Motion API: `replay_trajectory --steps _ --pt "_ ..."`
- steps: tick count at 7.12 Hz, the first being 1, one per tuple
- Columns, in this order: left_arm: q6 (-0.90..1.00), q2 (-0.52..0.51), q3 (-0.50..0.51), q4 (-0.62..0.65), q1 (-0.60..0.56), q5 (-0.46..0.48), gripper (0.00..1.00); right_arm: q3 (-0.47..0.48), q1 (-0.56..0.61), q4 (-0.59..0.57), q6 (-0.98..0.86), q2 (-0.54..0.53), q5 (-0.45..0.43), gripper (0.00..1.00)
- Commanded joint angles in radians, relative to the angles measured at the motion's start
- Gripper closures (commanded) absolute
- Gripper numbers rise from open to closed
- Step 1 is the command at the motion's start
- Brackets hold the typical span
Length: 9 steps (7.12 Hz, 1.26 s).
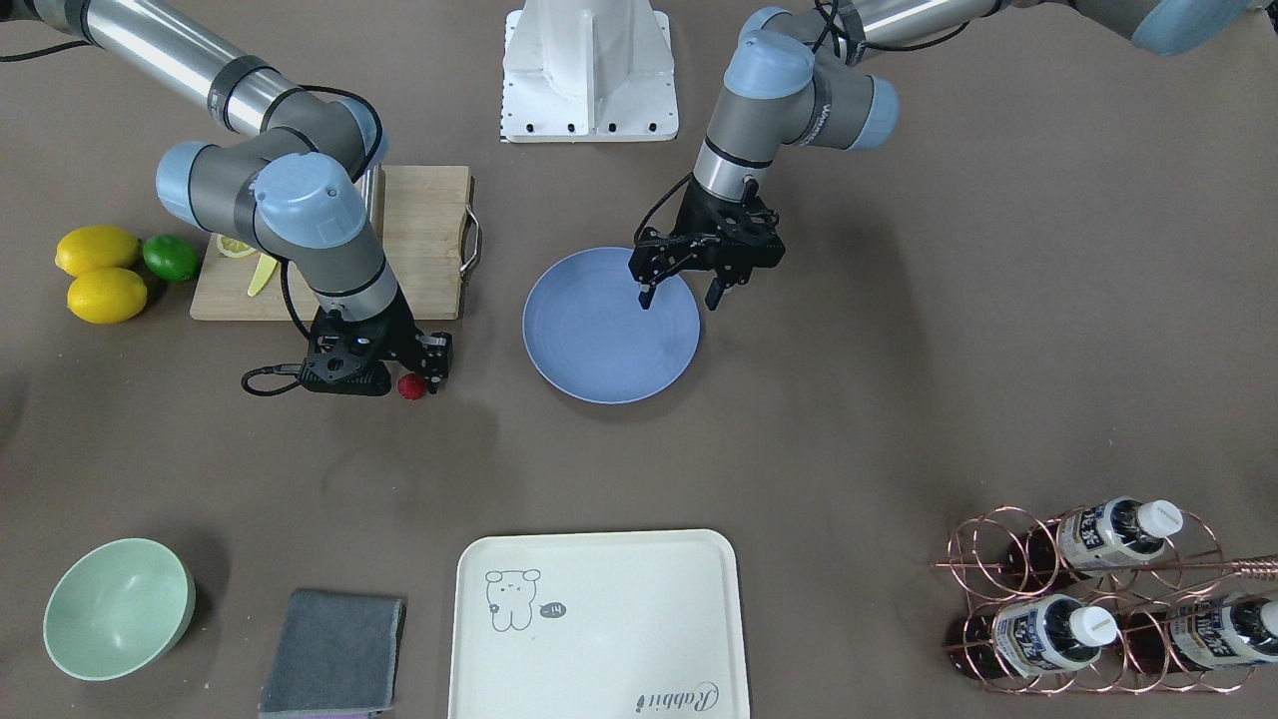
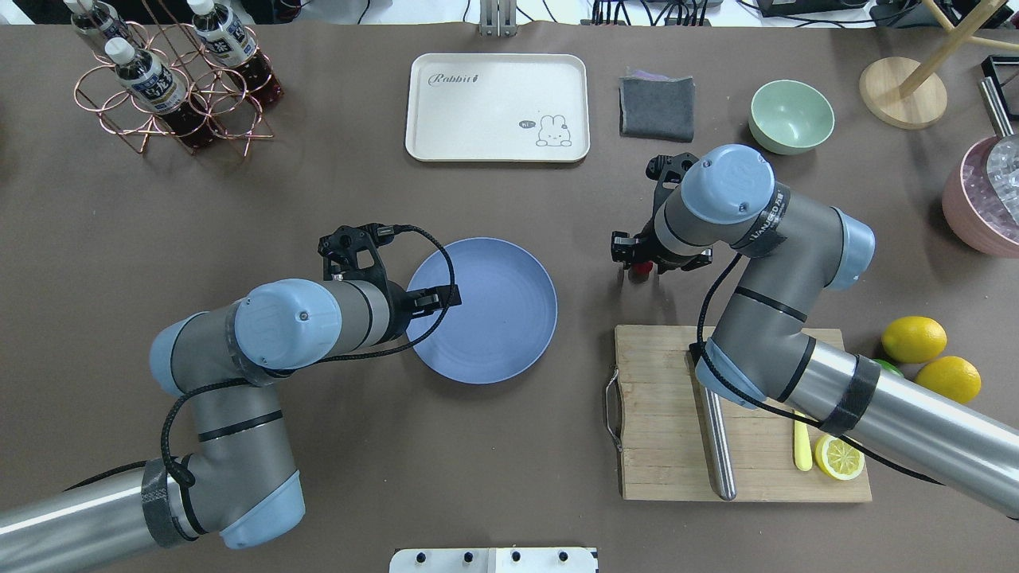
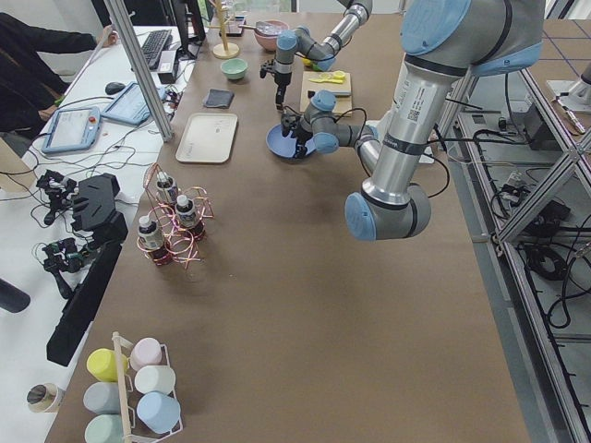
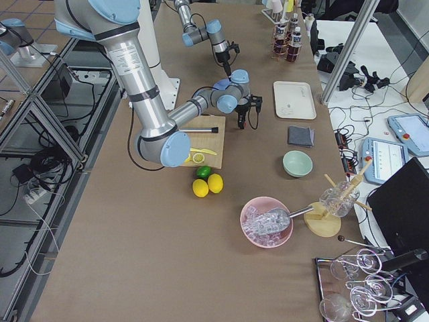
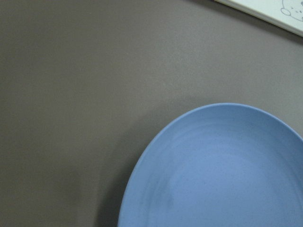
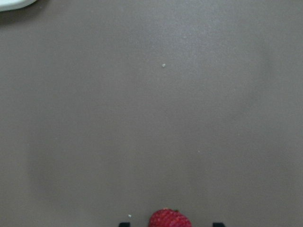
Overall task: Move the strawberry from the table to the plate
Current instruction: 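Lower the right gripper over the red berry and close on it, then carry the berry over the plate with the right gripper while the left withdraws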
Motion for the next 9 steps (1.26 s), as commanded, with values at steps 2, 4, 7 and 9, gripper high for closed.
replay_trajectory --steps 2,4,7,9 --pt "0.073 0.023 -0.032 0.011 -0.059 0.01 0.02 0.029 0.028 -0.018 -0.001 0.011 0.012 1.0" --pt "0.178 0.086 -0.089 0.013 -0.131 0.017 0.02 0.104 0.057 -0.159 -0.01 0.086 0.048 1.0" --pt "0.288 0.2 -0.086 -0.04 -0.269 -0.118 0.02 0.098 -0.054 -0.229 0.007 0.212 -0.051 1.0" --pt "0.534 0.309 -0.082 -0.055 -0.432 -0.441 0.02 0.064 -0.143 -0.231 0.048 0.272 -0.118 1.0"
